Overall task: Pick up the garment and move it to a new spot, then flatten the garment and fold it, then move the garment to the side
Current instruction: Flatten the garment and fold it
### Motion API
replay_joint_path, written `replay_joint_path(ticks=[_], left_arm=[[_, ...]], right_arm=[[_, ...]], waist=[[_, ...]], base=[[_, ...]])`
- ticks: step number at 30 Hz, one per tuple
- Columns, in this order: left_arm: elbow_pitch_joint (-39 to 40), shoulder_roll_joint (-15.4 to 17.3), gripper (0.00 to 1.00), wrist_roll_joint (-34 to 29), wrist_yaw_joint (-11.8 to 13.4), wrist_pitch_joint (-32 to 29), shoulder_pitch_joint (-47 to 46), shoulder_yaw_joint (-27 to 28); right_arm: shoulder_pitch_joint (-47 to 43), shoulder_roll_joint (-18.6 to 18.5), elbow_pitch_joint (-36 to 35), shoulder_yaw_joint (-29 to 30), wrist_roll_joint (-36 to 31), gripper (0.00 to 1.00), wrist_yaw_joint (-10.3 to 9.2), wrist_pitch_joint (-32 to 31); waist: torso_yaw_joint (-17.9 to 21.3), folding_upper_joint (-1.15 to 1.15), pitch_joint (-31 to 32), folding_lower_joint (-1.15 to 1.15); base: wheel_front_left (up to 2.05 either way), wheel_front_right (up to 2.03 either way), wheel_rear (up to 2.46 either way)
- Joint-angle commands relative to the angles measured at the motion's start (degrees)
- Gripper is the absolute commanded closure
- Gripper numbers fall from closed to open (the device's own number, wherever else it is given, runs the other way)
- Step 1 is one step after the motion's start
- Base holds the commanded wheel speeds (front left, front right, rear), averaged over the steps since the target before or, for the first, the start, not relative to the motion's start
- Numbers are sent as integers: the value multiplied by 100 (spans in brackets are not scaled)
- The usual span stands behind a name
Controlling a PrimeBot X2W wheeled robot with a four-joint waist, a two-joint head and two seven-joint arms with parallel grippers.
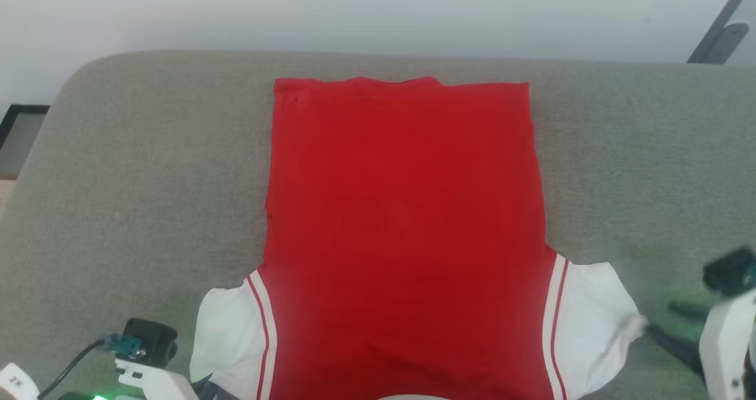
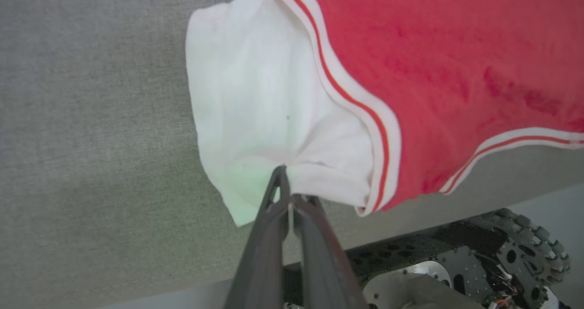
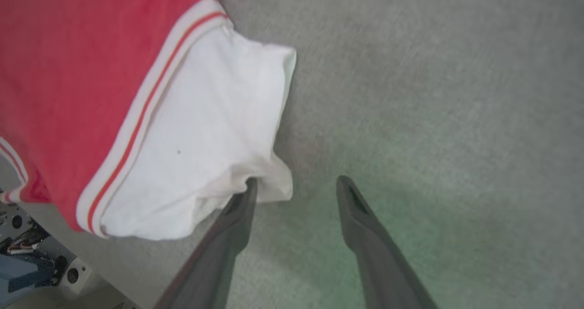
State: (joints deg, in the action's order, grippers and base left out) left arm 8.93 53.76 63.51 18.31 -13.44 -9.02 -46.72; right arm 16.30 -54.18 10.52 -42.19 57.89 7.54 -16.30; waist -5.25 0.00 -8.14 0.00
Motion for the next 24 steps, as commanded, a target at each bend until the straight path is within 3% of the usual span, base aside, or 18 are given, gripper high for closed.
replay_joint_path(ticks=[1, 6, 12, 17, 24], left_arm=[[-4, -19, 100, -45, -21, 24, -61, 1], [-26, -109, 100, -191, -75, 30, -227, -37], [-72, -310, 100, -339, -203, 8, -489, -114], [-200, -584, 100, -514, -401, -49, -823, -227], [-491, -992, 100, -700, -719, -149, -1321, -396]], right_arm=[[91, -3, -100, 106, -30, 0, -10, -57], [296, -14, -516, 853, -60, 0, -11, -456], [982, 715, -257, 1984, -880, 0, -9, -653], [1923, 1604, 489, 2529, -1883, 0, -9, -768], [3165, 2427, 2029, 2852, -2887, 0, -9, -1007]], waist=[[-37, 0, -50, 0], [-142, 0, -240, 0], [-340, 0, -558, 0], [-609, 0, -842, 0], [-1031, 0, -1163, 0]], base=[[0, 0, 0], [0, 0, 0], [0, 0, 0], [0, 0, 0], [0, 0, 0]])
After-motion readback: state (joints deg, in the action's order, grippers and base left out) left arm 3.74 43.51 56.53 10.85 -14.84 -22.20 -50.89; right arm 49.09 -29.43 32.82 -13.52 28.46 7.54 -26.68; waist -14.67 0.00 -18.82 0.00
